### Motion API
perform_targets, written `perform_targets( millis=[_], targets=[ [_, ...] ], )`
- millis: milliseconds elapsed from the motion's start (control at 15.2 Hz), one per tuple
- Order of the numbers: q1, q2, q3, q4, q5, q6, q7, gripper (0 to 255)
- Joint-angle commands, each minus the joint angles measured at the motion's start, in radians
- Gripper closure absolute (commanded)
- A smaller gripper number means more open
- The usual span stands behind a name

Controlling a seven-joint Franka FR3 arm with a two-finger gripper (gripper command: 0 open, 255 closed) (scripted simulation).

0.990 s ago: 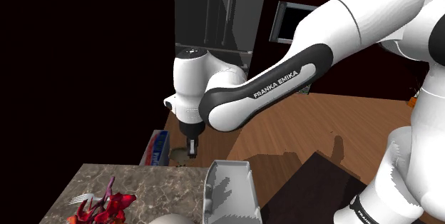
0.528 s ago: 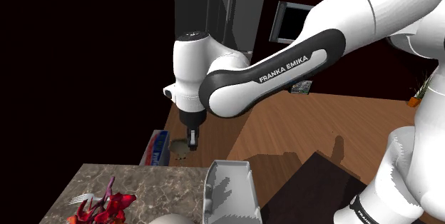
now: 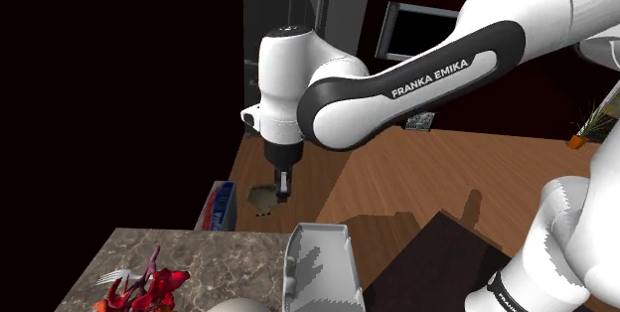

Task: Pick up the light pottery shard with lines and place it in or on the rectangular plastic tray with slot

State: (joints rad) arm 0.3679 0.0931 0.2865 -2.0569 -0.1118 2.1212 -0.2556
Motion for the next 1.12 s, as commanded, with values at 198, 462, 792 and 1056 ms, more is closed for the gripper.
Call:
perform_targets(
  millis=[198,462,792,1056],
  targets=[
    [-0.011,-0.197,-0.007,-0.217,0.063,0.031,-0.050,255],
    [-0.003,-0.364,-0.024,-0.378,0.111,0.031,-0.096,255],
    [0.007,-0.458,-0.037,-0.502,0.134,0.063,-0.118,255],
    [0.004,-0.425,-0.031,-0.531,0.128,0.125,-0.110,255]
  ],
)
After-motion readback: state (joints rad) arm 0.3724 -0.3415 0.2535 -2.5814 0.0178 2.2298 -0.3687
